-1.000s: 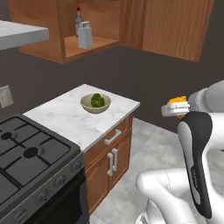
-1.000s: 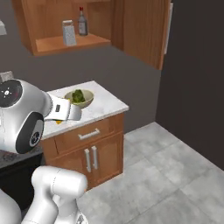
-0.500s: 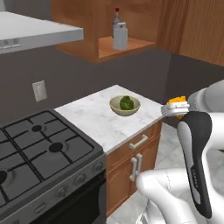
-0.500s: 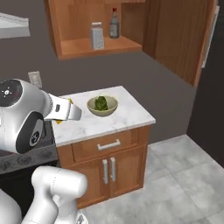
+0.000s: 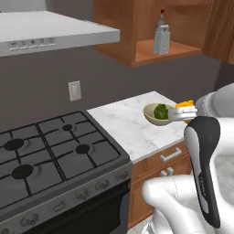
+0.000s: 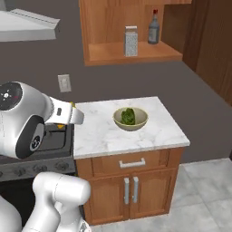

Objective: Pick the cheese from the fridge and the cheese grater from the cabinet and place them next to the salad bowl.

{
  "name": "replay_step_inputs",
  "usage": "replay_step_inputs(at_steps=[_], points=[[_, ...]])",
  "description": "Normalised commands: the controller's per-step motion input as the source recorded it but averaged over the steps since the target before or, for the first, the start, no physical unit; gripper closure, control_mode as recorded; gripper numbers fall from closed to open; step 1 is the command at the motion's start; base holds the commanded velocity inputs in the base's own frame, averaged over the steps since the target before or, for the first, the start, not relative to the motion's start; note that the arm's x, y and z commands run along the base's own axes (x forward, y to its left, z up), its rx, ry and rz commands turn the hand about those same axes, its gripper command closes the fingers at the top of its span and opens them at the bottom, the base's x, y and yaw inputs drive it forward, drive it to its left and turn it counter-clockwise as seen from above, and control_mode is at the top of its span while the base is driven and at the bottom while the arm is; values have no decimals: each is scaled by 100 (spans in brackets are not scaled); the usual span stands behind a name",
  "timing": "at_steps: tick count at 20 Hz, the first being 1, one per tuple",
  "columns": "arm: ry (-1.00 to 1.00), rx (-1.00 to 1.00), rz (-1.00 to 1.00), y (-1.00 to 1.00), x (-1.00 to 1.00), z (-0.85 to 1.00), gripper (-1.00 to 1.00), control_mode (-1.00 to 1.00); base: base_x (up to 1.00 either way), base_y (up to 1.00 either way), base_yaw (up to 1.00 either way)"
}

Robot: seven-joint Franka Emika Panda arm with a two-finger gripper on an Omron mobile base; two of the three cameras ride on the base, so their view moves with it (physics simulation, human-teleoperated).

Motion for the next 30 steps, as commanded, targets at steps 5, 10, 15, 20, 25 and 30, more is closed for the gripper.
replay_step_inputs(at_steps=[5,10,15,20,25,30], points=[[0,0,0,0,0,0,100,100,28,-35,31],[0,0,0,0,0,0,100,100,24,-37,26],[0,0,0,0,0,0,100,100,23,-37,29],[0,0,0,0,0,0,100,100,19,-46,24],[0,0,0,0,0,0,100,100,18,-56,13],[0,0,0,0,0,0,100,100,54,-23,6]])
